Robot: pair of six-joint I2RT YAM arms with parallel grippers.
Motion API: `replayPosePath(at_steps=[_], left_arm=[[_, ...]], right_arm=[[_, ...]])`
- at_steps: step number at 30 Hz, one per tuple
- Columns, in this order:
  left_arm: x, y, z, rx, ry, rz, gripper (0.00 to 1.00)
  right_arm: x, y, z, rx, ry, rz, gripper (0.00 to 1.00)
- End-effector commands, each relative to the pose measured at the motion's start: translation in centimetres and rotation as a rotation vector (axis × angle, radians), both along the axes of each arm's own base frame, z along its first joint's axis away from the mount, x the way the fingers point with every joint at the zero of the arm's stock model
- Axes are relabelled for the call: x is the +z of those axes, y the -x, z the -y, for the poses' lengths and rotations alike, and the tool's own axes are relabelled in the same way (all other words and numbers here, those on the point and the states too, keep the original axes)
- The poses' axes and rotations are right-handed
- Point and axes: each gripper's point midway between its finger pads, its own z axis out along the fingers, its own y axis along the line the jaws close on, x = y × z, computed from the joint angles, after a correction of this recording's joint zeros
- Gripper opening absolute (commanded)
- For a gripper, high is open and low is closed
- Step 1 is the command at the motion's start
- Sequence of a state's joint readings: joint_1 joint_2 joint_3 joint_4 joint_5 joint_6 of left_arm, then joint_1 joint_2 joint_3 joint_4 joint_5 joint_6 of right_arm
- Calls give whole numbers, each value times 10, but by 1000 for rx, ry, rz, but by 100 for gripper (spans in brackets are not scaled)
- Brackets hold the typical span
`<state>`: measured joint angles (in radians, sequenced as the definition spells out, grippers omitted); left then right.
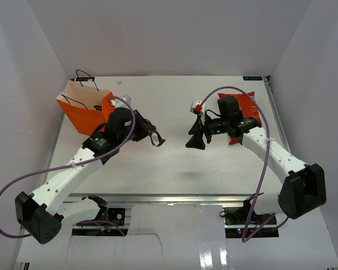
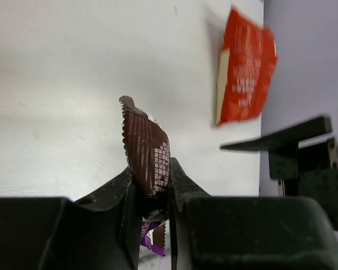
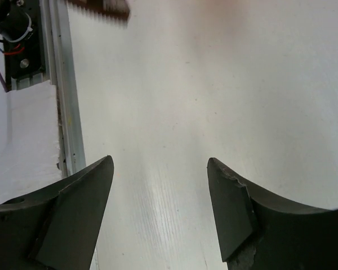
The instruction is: Place the snacks into the paper bag
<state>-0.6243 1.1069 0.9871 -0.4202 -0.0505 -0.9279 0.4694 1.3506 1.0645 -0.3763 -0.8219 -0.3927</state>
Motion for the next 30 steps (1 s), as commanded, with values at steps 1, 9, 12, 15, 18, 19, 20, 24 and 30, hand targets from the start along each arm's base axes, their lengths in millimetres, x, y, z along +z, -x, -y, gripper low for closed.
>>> replayPosePath(at_steps=[1, 9, 12, 15, 18, 19, 20, 24, 30], left_arm=[[46, -12, -87, 212, -248, 115, 19], [127, -63, -202, 469, -454, 155, 17], [138, -88, -233, 551, -499, 138, 17], [136, -105, -268, 659, -533, 106, 17], [126, -123, -281, 675, -524, 85, 17], [126, -126, -285, 684, -523, 84, 18], [119, -131, -286, 678, -529, 67, 20], [115, -131, -285, 679, -521, 60, 45], [133, -125, -267, 610, -442, 131, 90]], right_arm=[[21, -5, 14, -6, -19, 96, 73], [6, -15, 41, -95, -3, 72, 73], [7, -19, 48, -119, -3, 73, 73], [7, -24, 55, -143, 0, 80, 73], [5, -27, 61, -163, 4, 82, 74], [5, -29, 65, -174, 5, 82, 74], [6, -31, 67, -181, 6, 88, 74], [10, -40, 77, -218, 13, 104, 75], [9, -68, 113, -365, 97, 125, 86]])
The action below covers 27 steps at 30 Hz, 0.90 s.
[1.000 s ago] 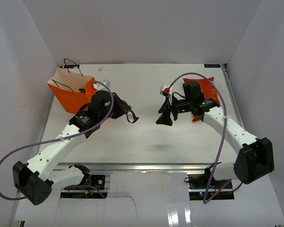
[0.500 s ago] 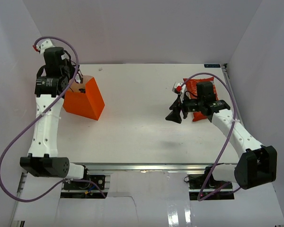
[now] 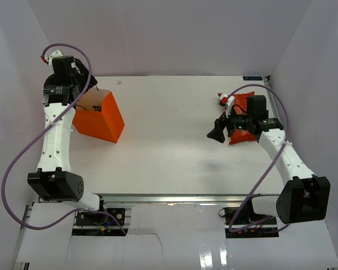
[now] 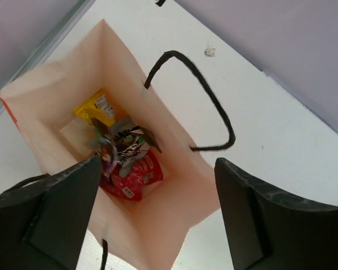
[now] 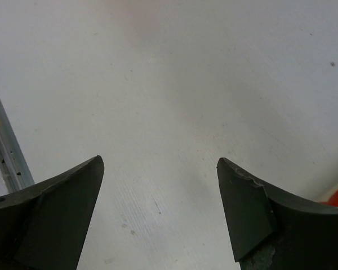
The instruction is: Place the snacks into the paper bag
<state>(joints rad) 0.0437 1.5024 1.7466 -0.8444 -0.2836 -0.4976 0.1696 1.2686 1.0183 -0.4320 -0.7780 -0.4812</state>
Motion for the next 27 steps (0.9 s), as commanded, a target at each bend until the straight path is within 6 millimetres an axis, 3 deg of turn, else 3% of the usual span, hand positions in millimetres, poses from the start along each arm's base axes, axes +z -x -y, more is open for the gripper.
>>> replayPosePath(at_steps=[1, 5, 6, 8, 9, 11, 12, 14, 16, 23, 27], left_arm=[[43, 12, 16, -70, 39, 130, 93], [68, 20, 41, -198, 97, 220, 95], [81, 26, 61, -305, 133, 284, 95], [90, 35, 83, -425, 177, 348, 98], [81, 34, 95, -482, 209, 368, 98], [84, 58, 129, -647, 336, 408, 98], [62, 60, 140, -690, 397, 388, 98], [49, 82, 167, -800, 539, 355, 98], [21, 90, 185, -842, 583, 307, 98], [-16, 123, 256, -986, 630, 209, 98], [-36, 130, 278, -998, 667, 182, 98]], right_arm=[[17, -26, 29, -113, 61, 69, 88], [17, -66, 72, -369, 137, 29, 91], [14, -77, 94, -479, 178, 15, 91], [11, -89, 113, -623, 185, -43, 91], [8, -94, 141, -729, 212, -54, 91], [4, -98, 161, -842, 220, -83, 90], [2, -99, 177, -906, 246, -86, 90], [-4, -101, 188, -959, 263, -106, 90], [-12, -101, 195, -971, 272, -131, 90], [-26, -97, 188, -912, 271, -183, 91], [-42, -93, 184, -818, 273, -227, 91]])
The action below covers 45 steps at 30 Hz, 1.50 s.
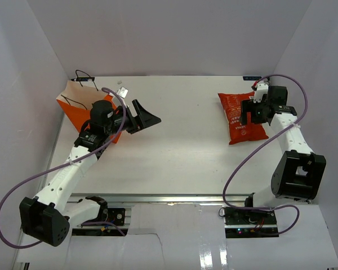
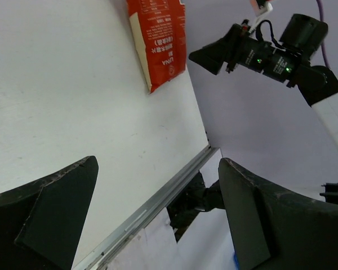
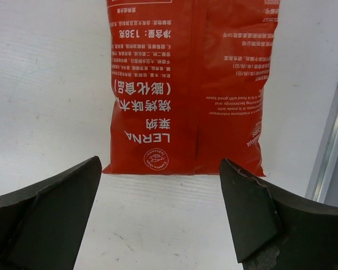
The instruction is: Place the snacks into the paper bag
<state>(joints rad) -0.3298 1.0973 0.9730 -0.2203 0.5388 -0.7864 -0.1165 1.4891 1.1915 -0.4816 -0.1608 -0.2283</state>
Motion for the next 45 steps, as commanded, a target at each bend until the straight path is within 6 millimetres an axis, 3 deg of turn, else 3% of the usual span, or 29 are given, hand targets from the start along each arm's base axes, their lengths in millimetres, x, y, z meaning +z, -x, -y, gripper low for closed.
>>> replayPosePath(at_steps=[1, 8, 13, 18, 28, 32, 37, 38, 45], left_arm=[[5, 6, 16, -15, 59, 27, 98], [-27, 23, 41, -58, 60, -36, 98], [-52, 32, 47, -55, 51, -89, 98], [-55, 37, 55, -68, 72, -91, 98], [-61, 39, 62, -70, 74, -107, 98], [-60, 37, 68, -81, 79, -107, 98], [-63, 36, 75, -97, 73, -120, 98], [-64, 36, 76, -98, 73, -120, 98], [-71, 35, 82, -111, 76, -141, 98]], right_arm=[[-3, -2, -1, 96, -27, -25, 91], [-6, -21, 26, 141, -63, -20, 91], [-19, -29, 27, 206, -82, -39, 91], [-46, -37, 29, 248, -109, -84, 90], [-73, -41, 44, 238, -110, -127, 84], [-84, -38, 44, 236, -103, -135, 77], [-91, -28, 39, 241, -127, -150, 57], [-87, -27, 37, 249, -128, -139, 51], [-72, -4, 20, 335, -138, -85, 41]])
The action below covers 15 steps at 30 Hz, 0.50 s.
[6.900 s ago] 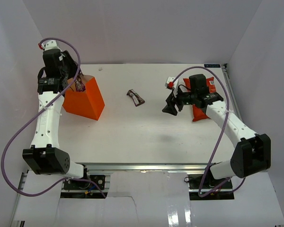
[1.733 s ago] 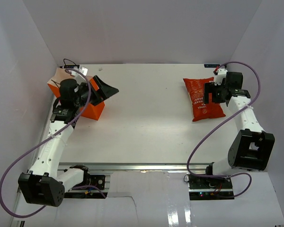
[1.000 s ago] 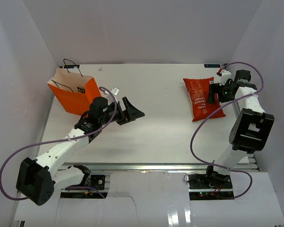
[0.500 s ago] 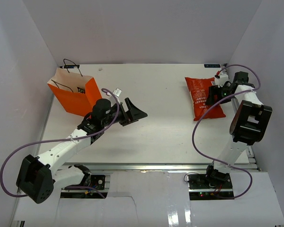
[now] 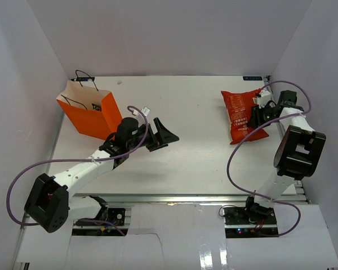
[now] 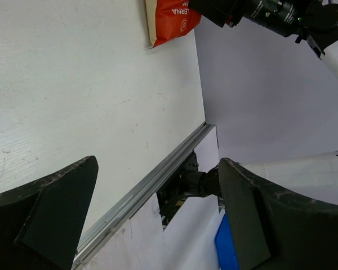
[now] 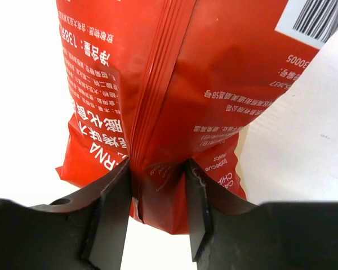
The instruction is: Place the snacks into the paper bag
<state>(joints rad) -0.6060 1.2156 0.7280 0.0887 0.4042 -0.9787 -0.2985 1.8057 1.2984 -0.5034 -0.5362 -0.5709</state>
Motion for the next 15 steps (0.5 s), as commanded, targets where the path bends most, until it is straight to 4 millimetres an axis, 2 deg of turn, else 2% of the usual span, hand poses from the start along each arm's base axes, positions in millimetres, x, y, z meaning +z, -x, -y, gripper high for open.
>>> replayPosePath(at_steps=[1, 5, 9, 12, 15], left_arm=[[16, -2, 7, -17, 36, 37, 98], [14, -3, 12, -28, 33, 31, 98], [11, -6, 19, -46, 27, 25, 98], [15, -10, 25, -62, 28, 39, 98], [9, -20, 37, -83, 11, 37, 98]], right_arm=[[-3, 24, -9, 53, -1, -18, 39], [-3, 40, -14, 78, 0, -18, 29], [-6, 61, -29, 130, -40, -30, 22], [4, 71, -39, 191, -64, 12, 19], [12, 86, -54, 266, -102, 51, 17]])
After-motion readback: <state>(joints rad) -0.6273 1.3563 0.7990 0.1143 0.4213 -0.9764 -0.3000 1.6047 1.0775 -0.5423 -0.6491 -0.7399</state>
